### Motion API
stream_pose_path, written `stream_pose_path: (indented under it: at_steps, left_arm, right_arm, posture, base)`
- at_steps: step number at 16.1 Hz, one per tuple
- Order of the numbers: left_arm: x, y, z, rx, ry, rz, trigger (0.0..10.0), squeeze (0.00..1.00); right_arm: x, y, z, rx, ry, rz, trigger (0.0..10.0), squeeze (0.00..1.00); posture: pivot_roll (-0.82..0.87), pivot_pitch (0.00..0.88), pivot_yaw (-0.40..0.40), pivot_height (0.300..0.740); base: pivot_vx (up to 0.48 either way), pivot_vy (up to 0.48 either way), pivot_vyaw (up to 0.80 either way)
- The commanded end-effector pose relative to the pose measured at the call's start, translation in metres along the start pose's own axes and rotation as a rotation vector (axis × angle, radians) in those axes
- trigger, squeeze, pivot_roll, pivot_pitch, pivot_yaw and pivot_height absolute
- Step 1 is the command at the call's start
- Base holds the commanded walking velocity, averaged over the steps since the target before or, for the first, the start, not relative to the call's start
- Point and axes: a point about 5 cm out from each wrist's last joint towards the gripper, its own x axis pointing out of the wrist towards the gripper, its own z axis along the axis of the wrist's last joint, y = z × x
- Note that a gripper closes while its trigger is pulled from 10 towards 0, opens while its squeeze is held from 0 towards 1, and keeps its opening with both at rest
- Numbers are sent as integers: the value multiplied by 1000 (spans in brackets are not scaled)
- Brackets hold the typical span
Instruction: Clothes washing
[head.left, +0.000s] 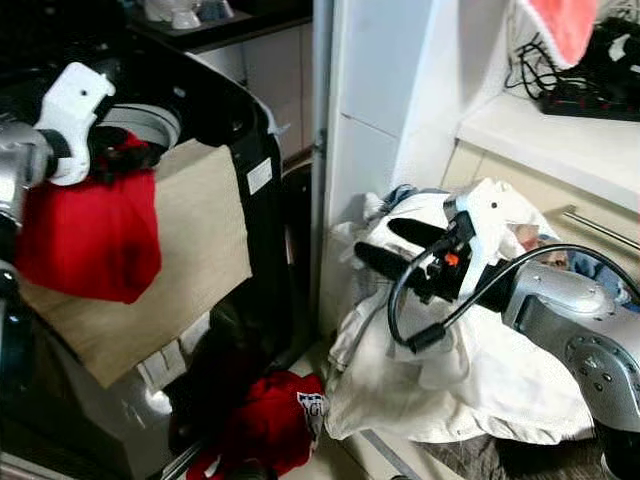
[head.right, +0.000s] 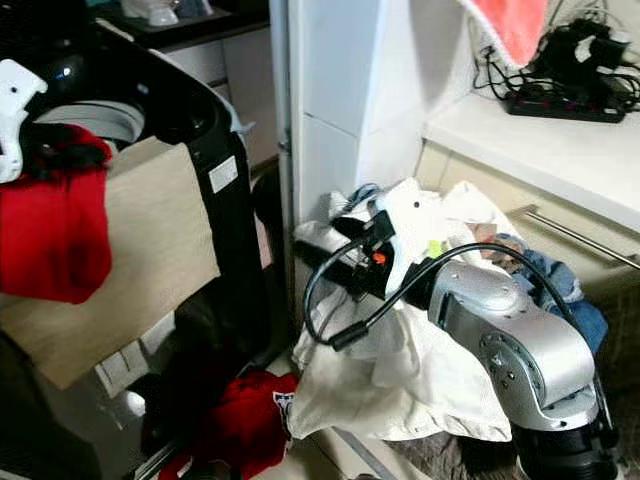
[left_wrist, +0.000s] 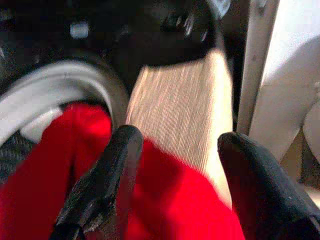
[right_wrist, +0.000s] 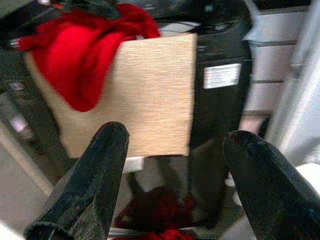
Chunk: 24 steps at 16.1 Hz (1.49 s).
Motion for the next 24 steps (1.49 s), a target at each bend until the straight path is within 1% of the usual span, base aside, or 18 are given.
stream_pose_path:
  at_steps: [1,3,5,7,9,11,12,13,14,15,16,17,18,19,20,21,22,24]
  left_arm:
    - [-4,9,-10,-6,66,33,10000,0]
    - [-1,9,-21,-28,108,53,10000,0]
    - [3,9,-28,3,145,94,10000,0]
    - [9,9,-24,17,96,177,10000,0]
    - [17,6,-17,115,35,273,10000,0]
    - [19,6,-3,236,-64,380,10000,0]
    - [18,7,3,363,-83,441,10000,0]
    - [16,8,6,543,-68,514,10000,0]
    - [14,10,7,619,-52,564,10000,0]
    - [11,13,10,730,-40,633,10000,0]
    - [10,14,12,787,-36,664,10000,0]
    - [4,18,20,786,-76,731,10000,0]
    - [0,21,26,746,-117,758,10000,0]
    - [-2,23,30,614,-160,740,10000,0]
    - [3,20,33,270,-235,561,10000,0]
    - [5,15,41,151,-297,433,10000,0]
    - [6,12,44,154,-279,370,10000,0]
    - [8,10,41,153,-235,319,10000,0]
  right_arm:
    - [-1,7,3,-20,5,46,10000,0]
    - [0,7,3,-23,12,50,10000,0]
    - [0,9,4,-27,13,56,10000,0]
    - [-1,9,5,-34,12,57,10000,0]
    - [1,9,5,-51,15,42,10000,0]
    - [3,8,5,-57,14,24,10000,0]
    - [3,8,4,-63,17,14,10000,0]
    - [3,7,4,-67,17,9,10000,0]
    - [4,7,4,-69,16,9,10000,0]
    - [4,7,4,-73,17,9,10000,0]
    - [5,7,4,-77,17,8,10000,0]
    - [5,8,5,-81,14,9,10000,0]
    - [6,8,6,-83,10,8,10000,0]
    - [6,8,8,-83,3,8,10000,0]
    - [6,8,10,-79,-10,14,10000,0]
    - [6,9,12,-78,-18,21,10000,0]
    - [7,9,13,-86,-21,29,10000,0]
    - [10,9,15,-94,-26,34,10000,0]
  posture:
    - [-103,0,28,740]
    - [-104,0,25,740]
    - [-109,0,27,740]
    - [-113,0,27,740]
    - [-115,0,29,740]
    - [-116,0,31,740]
    - [-115,0,31,740]
    - [-113,0,30,740]
    - [-111,0,29,740]
    - [-109,0,29,740]
    - [-109,0,29,740]
    - [-110,0,30,740]
    - [-110,0,29,740]
    - [-109,0,29,740]
    - [-106,0,27,740]
    - [-104,0,27,740]
    - [-97,0,28,740]
    - [-96,0,27,740]
  base:
    - [0,0,0]
    - [0,0,0]
    - [0,0,0]
    - [0,0,0]
    - [0,0,0]
    - [0,0,0]
    - [0,0,0]
    - [0,0,0]
    - [0,0,0]
    - [0,0,0]
    - [0,0,0]
    - [0,0,0]
    - [0,0,0]
    - [0,0,0]
    - [0,0,0]
    - [0,0,0]
    - [0,0,0]
    - [0,0,0]
